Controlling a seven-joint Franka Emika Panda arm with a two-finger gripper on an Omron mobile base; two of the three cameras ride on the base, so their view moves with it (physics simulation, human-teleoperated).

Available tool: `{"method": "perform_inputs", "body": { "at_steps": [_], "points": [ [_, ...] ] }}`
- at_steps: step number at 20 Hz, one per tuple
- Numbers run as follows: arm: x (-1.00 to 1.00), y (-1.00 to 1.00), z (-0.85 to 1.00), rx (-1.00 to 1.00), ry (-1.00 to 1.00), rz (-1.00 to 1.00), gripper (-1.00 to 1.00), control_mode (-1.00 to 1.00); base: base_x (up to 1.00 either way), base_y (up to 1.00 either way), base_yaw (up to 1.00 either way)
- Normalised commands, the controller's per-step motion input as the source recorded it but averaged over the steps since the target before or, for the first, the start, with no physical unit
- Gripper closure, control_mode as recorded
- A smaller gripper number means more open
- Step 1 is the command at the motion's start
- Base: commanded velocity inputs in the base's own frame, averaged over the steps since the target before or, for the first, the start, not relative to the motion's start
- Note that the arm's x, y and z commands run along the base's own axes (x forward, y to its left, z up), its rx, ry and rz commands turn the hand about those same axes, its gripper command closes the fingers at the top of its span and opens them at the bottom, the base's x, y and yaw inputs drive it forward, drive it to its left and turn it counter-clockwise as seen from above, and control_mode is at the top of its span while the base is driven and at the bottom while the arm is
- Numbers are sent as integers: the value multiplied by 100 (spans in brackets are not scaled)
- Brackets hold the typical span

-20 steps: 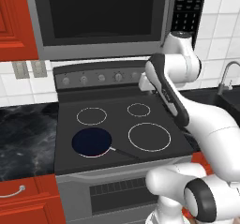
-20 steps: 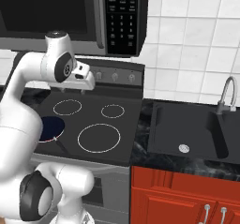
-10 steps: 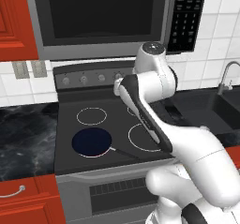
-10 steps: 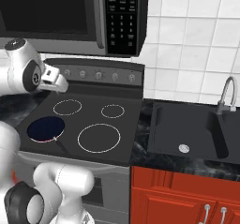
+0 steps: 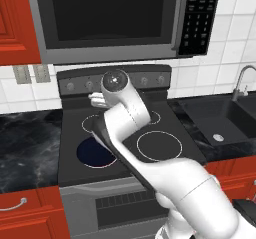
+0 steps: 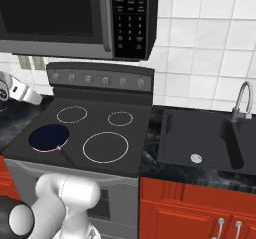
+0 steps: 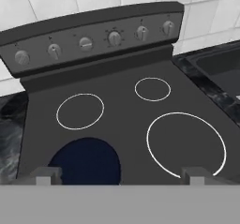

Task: Turn off the front left burner of the stove.

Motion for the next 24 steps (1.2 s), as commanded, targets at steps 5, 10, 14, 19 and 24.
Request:
{"method": "perform_inputs", "body": {
  "at_steps": [5,10,14,19,24],
  "points": [
    [3,34,0,-4,-10,-2,-100,-100,0,0,0],
    [10,15,0,-14,-1,18,-100,-100,0,0,0],
    [16,3,0,-21,6,31,-100,-100,0,0,0],
    [26,14,0,-33,18,43,-100,-100,0,0,0],
    [41,26,0,-39,29,48,-100,-100,0,0,0]
  ]
}}
